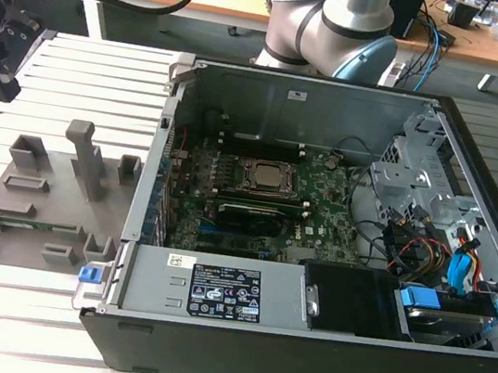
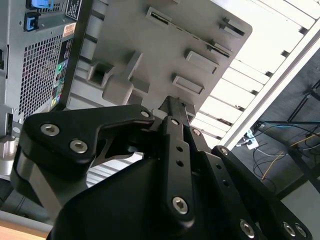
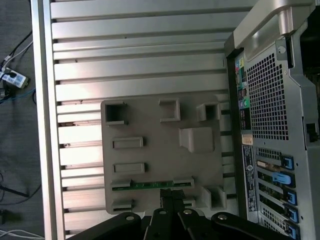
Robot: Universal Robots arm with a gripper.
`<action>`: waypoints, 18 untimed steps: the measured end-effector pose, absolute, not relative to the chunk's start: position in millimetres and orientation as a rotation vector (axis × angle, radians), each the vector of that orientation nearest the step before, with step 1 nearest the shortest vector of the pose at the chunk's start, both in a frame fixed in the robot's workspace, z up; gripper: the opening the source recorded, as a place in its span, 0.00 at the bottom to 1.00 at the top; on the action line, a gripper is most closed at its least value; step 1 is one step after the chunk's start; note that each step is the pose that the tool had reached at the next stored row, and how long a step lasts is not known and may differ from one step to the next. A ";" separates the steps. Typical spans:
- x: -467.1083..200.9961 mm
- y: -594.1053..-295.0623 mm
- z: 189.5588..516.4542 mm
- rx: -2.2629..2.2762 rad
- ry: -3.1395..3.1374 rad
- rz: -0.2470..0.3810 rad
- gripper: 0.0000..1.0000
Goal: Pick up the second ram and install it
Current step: 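Reach for the second ram, then pick up the second ram and move it above second insertion slot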
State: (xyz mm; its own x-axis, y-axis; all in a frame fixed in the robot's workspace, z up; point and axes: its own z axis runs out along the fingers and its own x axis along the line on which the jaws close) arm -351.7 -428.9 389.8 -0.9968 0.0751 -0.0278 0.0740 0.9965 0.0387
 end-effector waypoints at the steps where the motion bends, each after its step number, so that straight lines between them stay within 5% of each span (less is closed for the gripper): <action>1: -351.7 -429.0 389.8 0.116 3.110 0.059 0.11; 18: -351.7 -429.2 389.9 -0.073 3.113 0.061 0.11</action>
State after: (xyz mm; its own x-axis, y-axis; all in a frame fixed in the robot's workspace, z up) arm -351.7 -429.2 389.9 -0.9985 -0.0465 -0.0278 -0.0476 0.9981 0.0387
